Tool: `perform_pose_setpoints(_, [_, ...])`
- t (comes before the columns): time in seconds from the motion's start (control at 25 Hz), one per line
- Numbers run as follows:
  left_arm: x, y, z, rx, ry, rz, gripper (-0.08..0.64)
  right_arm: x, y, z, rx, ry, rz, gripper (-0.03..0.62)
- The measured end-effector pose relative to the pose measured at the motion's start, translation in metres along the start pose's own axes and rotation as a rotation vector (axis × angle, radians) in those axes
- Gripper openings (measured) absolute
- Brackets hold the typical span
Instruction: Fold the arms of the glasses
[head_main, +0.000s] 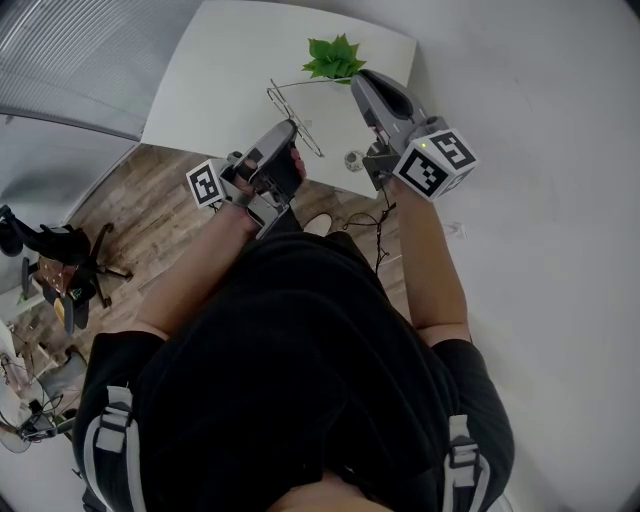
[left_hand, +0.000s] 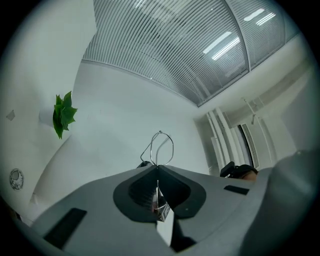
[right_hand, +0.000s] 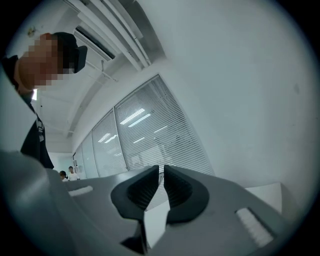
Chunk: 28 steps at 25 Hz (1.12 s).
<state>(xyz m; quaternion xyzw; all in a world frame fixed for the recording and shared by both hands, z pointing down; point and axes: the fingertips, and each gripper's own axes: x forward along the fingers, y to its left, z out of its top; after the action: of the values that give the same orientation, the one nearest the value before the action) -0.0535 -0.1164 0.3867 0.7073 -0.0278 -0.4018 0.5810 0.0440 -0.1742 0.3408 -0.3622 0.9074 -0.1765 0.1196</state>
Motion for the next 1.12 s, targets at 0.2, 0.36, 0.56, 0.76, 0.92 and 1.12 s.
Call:
perform_pose_setpoints(0.2, [0.001, -0.004, 0.009, 0.030, -0.038, 0.005, 0.014, -0.005, 0.016, -0.006, -0.001, 0.010, 0.019, 0.023])
perform_pose_setpoints(0.36, [0.001, -0.007, 0.018, 0.044, -0.064, 0.007, 0.014, -0.005, 0.029, -0.014, 0.003, 0.025, 0.035, 0.021])
perform_pose_setpoints(0.56, [0.002, -0.010, 0.027, 0.062, -0.095, 0.006, 0.014, -0.004, 0.048, -0.019, -0.016, 0.037, 0.067, 0.021])
perform_pose_setpoints(0.76, [0.002, -0.009, 0.036, 0.092, -0.131, 0.018, 0.014, -0.002, 0.062, -0.025, -0.047, 0.061, 0.099, 0.021])
perform_pose_setpoints(0.92, [0.002, -0.013, 0.043, 0.099, -0.164, 0.011, 0.014, 0.002, 0.073, -0.028, -0.048, 0.075, 0.122, 0.021])
perform_pose_setpoints(1.12, [0.002, -0.015, 0.047, 0.111, -0.179, 0.009, 0.014, 0.002, 0.081, -0.033, -0.046, 0.088, 0.145, 0.021])
